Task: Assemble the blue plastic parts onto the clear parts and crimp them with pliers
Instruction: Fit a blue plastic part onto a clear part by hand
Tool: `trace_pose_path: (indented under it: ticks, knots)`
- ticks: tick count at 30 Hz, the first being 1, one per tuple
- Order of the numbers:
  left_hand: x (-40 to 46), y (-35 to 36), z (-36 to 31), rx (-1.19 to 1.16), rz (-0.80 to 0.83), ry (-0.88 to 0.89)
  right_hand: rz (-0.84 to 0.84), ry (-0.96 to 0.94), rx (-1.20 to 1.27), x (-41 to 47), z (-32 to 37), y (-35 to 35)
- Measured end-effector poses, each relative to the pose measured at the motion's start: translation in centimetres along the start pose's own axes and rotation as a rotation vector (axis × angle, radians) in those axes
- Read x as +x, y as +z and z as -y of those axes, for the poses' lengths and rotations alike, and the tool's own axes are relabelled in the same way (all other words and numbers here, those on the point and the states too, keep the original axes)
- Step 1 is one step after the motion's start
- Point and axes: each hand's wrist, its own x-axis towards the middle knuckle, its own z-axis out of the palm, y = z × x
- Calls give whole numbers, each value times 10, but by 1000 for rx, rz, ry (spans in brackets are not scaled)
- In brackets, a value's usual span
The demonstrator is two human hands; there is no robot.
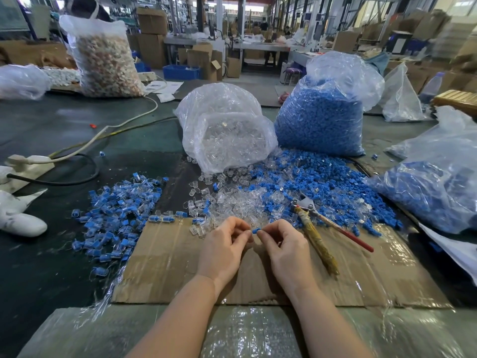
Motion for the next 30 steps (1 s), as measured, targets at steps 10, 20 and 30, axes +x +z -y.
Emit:
trace_pose_path:
  ticks: [10,20,30]
  knots:
    - [-1,-3,-3,-6,38,-19,17,-69,-175,-2,-2,4]
    - [-1,-2,-1,-55,29,-38,24,-107,-33,-4,2,1]
    - [0,-3,0,-83,39,-30,43,-185,-23,-3,2,0]
